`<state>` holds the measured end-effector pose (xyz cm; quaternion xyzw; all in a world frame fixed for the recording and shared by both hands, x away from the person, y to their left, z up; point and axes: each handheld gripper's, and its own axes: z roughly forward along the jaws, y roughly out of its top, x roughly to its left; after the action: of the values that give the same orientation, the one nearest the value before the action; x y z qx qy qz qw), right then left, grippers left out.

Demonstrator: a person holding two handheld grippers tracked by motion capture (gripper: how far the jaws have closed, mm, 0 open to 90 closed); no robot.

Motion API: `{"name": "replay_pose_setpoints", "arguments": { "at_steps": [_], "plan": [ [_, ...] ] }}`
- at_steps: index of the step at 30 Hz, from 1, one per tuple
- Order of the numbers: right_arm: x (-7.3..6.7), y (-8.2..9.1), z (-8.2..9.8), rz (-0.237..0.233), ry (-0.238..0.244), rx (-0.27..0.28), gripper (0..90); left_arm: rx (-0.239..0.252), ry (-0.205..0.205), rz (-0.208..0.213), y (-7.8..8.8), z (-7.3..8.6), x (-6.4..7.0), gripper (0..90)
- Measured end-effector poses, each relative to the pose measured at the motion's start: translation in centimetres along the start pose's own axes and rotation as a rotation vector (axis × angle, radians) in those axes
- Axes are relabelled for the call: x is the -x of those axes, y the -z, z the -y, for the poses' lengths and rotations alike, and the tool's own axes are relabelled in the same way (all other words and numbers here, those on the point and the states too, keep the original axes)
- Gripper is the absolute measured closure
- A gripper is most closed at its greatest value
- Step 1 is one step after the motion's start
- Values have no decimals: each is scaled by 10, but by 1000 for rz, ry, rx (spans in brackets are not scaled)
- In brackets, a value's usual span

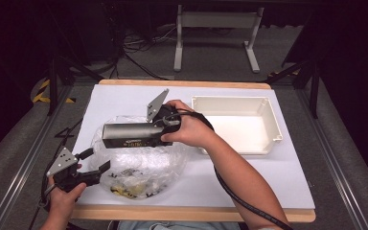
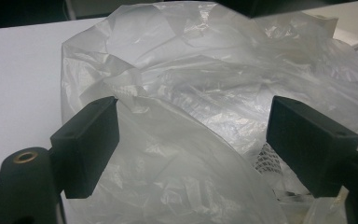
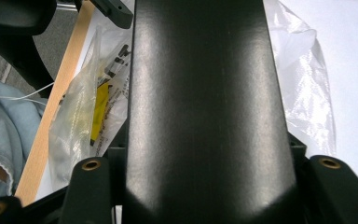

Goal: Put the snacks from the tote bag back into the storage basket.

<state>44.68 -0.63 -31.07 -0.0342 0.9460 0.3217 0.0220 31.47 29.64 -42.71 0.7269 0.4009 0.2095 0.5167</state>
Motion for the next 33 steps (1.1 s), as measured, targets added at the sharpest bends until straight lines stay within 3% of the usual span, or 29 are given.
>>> {"name": "replay_pose_setpoints", "arguments": {
  "at_steps": [19, 33],
  "plan": [
    [-4, 41, 15, 30, 2, -18, 428, -2, -1, -3, -1, 0, 1, 182],
    [-3, 76, 39, 58, -38, -11, 428, -7, -2, -4, -2, 0, 1, 182]
  ]
}}
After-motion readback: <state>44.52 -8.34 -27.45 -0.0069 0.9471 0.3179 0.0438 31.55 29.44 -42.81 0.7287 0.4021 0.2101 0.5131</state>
